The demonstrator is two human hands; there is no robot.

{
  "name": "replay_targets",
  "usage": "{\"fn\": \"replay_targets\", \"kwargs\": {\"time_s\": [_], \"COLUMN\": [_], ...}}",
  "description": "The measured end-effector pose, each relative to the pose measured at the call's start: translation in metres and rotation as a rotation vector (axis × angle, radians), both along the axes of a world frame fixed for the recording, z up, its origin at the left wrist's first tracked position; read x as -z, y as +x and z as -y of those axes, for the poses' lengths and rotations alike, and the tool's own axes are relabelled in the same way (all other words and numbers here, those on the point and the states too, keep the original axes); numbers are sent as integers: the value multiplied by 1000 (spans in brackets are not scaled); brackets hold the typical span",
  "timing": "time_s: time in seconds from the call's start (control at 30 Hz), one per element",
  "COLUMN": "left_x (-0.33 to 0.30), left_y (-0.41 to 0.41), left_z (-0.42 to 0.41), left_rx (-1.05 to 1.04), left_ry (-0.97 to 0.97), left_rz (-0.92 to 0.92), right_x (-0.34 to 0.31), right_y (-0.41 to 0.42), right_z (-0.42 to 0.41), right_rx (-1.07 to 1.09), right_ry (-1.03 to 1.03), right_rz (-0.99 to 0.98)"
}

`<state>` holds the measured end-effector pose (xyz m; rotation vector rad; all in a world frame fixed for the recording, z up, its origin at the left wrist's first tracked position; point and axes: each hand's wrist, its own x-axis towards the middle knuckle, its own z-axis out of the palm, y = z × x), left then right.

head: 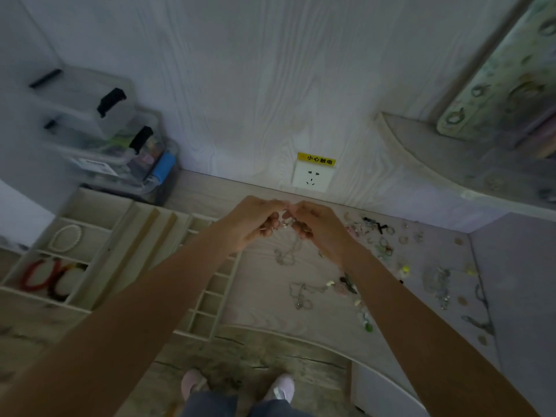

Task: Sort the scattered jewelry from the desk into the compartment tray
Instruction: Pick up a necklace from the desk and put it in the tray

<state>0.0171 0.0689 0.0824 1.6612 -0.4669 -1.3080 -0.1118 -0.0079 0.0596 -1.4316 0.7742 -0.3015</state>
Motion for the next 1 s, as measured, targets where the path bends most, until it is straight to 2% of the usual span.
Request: {"fn": "replay_targets", "kwargs": {"time_s": [0.33, 0.43, 0.5, 0.6, 0.7, 0.77, 1.0], "left_x": [-1, -1, -1, -3, -3, -2, 0], "left_y": [20, 21, 23, 31, 49, 66, 121], "left_z": [-12, -11, -12, -18, -32, -46, -98], "left_rx": [43, 14, -11, -85, -134, -160, -334], "left_ry": [-79, -124, -169, -259, -309, -325, -309], "left_rz": [-83, -123, -215, -418, -503, -501, -428], "right_x": [-4, -4, -2, 3, -1, -7, -5], "right_y": [13, 17, 20, 27, 41, 58, 124], "right_z": [-8, -10, -13, -16, -25, -36, -79], "right_rx": [-41, -53, -6, 28, 51, 22, -8], "right_ry": [221, 200, 142, 119, 336, 427, 429], "right_rz": [-73, -139, -154, -84, 94, 128, 70]}}
